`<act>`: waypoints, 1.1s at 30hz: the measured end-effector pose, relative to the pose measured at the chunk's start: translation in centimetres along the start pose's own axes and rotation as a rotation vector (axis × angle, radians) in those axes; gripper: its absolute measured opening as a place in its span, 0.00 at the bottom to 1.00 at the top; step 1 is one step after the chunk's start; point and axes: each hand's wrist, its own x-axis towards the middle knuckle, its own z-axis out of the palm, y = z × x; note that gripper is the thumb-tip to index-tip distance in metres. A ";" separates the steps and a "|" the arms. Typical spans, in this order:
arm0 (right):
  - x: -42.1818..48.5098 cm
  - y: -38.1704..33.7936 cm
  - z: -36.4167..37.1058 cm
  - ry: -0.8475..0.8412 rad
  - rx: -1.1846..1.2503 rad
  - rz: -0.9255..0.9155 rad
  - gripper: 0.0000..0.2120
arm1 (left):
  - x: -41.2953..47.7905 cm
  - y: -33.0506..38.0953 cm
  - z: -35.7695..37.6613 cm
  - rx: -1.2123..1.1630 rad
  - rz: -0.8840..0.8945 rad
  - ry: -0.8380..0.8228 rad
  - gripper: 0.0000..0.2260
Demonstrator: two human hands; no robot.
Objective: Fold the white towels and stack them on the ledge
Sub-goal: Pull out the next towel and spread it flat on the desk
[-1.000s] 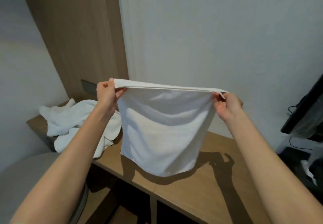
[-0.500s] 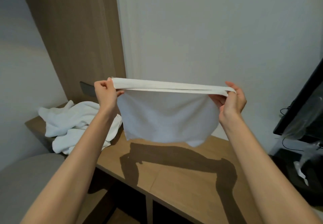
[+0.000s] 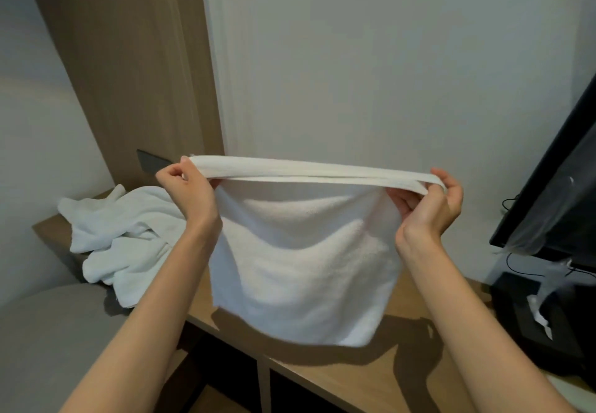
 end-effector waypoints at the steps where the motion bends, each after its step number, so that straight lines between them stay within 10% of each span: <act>1: 0.5 0.6 -0.2 0.032 -0.051 0.013 0.15 | 0.2 -0.7 0.3 0.030 -0.029 0.004 0.10; 16: 10.8 7.9 2.0 0.241 -0.391 -0.050 0.15 | 6.9 -8.1 8.9 0.085 -0.235 -0.239 0.11; 25: 6.6 14.8 -10.2 0.327 -0.767 0.008 0.15 | 1.8 -18.2 -1.9 0.498 -0.422 -0.353 0.06; 33: 0.3 17.2 -23.8 0.044 -1.341 0.266 0.16 | -5.8 -22.7 -14.6 0.937 -0.628 -0.456 0.13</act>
